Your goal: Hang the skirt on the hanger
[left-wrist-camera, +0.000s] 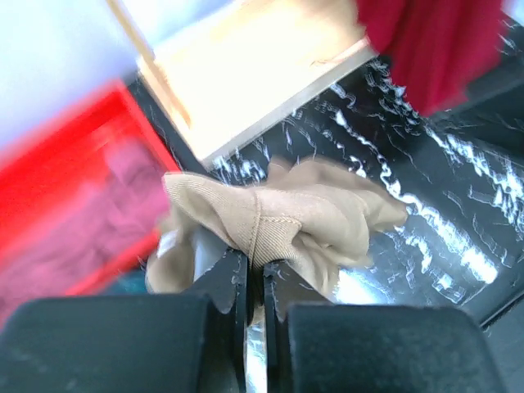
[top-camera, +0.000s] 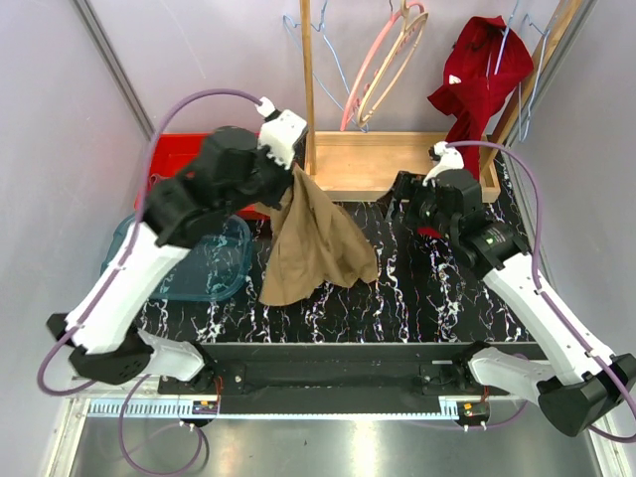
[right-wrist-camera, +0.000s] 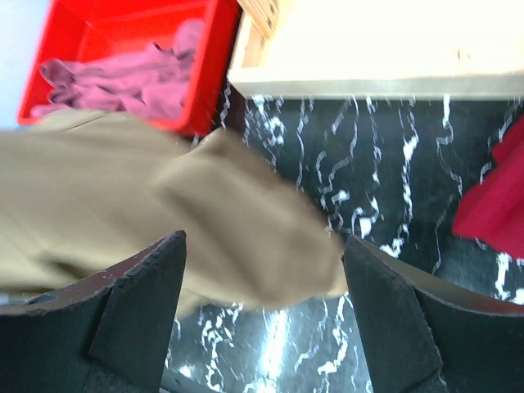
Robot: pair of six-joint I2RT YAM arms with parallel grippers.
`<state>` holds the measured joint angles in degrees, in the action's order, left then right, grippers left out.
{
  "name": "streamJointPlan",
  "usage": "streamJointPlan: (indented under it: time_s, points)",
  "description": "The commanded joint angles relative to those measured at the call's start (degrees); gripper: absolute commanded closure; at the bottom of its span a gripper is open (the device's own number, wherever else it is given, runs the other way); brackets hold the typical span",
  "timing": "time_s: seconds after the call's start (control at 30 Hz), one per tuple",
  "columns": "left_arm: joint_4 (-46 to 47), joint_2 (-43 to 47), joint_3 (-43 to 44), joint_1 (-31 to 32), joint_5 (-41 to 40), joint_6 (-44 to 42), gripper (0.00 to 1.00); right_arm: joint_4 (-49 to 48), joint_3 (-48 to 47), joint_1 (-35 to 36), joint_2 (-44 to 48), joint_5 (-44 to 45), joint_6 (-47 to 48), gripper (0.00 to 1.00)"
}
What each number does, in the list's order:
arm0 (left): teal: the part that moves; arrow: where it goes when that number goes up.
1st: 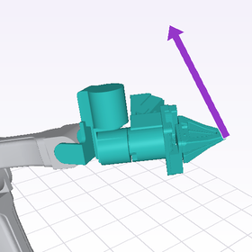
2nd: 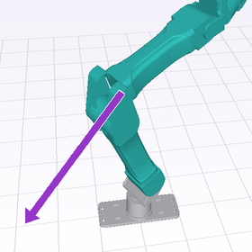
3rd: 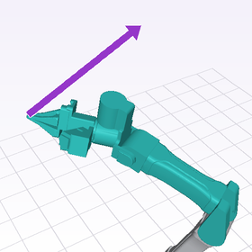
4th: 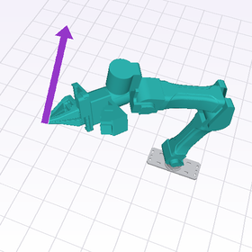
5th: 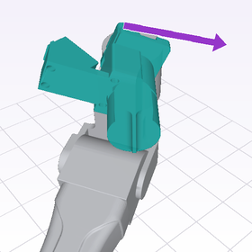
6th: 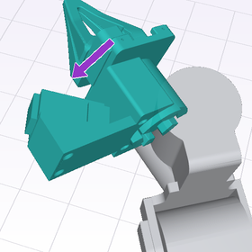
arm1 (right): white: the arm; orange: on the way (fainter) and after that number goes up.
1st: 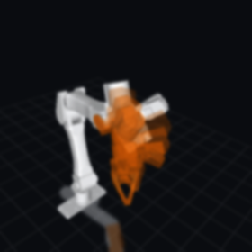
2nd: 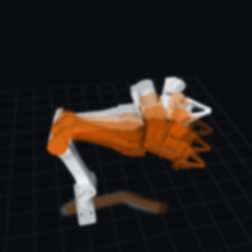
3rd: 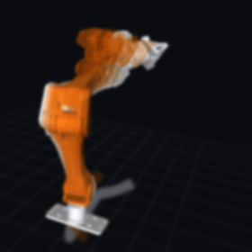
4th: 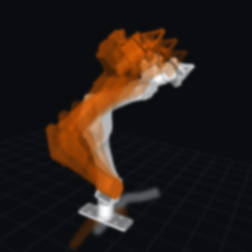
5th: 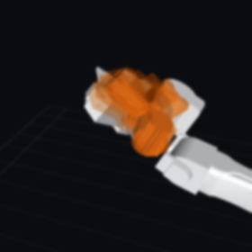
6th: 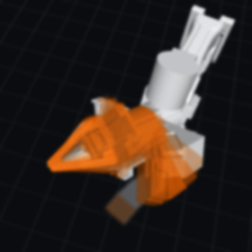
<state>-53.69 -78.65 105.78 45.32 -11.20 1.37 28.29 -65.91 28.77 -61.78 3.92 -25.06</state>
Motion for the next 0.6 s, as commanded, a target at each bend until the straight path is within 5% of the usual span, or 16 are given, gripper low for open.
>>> streamJointPlan:
  time_s: [0.0,0.2,0.37,0.57]
  points:
    - [-4.2,4.6,4.0,0.5,16.1,-21.0,1.00,-3.2,-5.2,0.3,-1.0,1.7,1.7,0.15]
    - [-4.2,12.1,-7.5,0.6,37.2,-25.8,1.00,-5.2,-1.5,0.3,-0.4,-2.1,1.2,0.17]
    - [-1.6,14.5,-21.3,1.8,52.6,-19.3,0.99,-5.9,0.0,0.3,-0.9,-9.0,2.3,0.14]
    - [10.3,15.6,-41.6,14.2,52.9,-6.7,1.00,-6.0,-0.3,0.2,-4.7,-15.2,3.8,0.12]
